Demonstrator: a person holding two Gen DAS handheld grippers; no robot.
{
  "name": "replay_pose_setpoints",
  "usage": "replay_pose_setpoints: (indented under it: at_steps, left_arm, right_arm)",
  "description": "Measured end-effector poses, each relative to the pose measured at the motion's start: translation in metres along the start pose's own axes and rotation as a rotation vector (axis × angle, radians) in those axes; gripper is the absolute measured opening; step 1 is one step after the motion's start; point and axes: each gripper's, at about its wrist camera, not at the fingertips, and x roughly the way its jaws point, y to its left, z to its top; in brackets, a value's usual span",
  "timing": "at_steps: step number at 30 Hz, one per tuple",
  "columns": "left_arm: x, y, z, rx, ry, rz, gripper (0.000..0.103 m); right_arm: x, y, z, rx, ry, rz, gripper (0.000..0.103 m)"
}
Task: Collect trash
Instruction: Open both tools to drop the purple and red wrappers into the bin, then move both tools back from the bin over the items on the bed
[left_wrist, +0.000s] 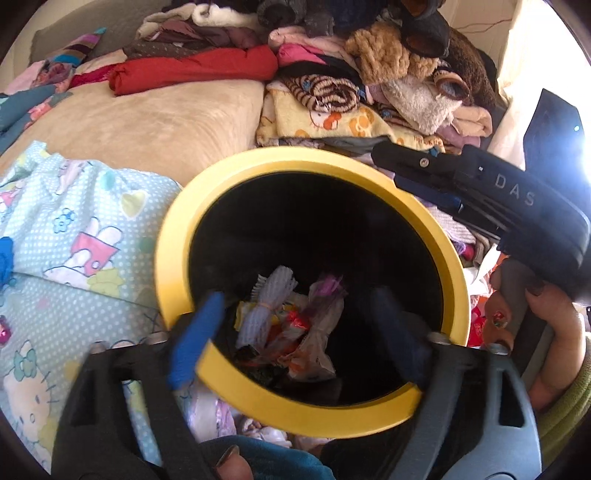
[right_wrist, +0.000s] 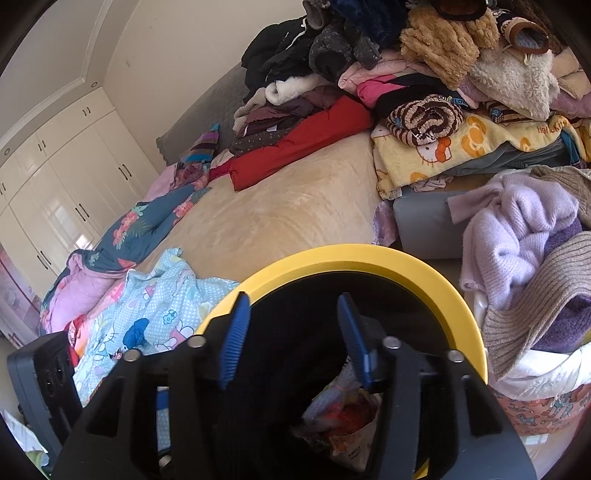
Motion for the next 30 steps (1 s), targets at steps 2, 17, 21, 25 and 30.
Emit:
replay_pose_setpoints:
  at_steps: [2, 17, 21, 25, 30]
  left_arm:
    - [-0.006, 0.003, -0.001, -0.007, -0.023, 0.006, 0.092]
    - [-0.058, 0.029, -0.006, -0.068, -0.192, 0.076, 0.092]
    - [-0.068, 0.038, -0.008, -0.078, -0.206, 0.077, 0.092]
    - [-0.077, 0.047, -0.010, -0.094, -0.224, 0.087, 0.092]
    - [-0.091, 0.058, -0.012, -0.115, -0.249, 0.108, 0.092]
  right_arm:
    - [-0.001, 0.002, 0.000, -0.005, -0.004, -0.002, 0.062]
    - [-0.009, 0.028, 0.000, -0.081, -0.050, -0.041, 0.087]
    - [-0.010, 0.041, -0.001, -0.120, -0.057, -0.045, 0.089]
    - [-0.013, 0.053, -0.002, -0.147, -0.064, -0.045, 0.091]
    - [-0.014, 0.068, -0.005, -0.171, -0.069, -0.031, 0.093]
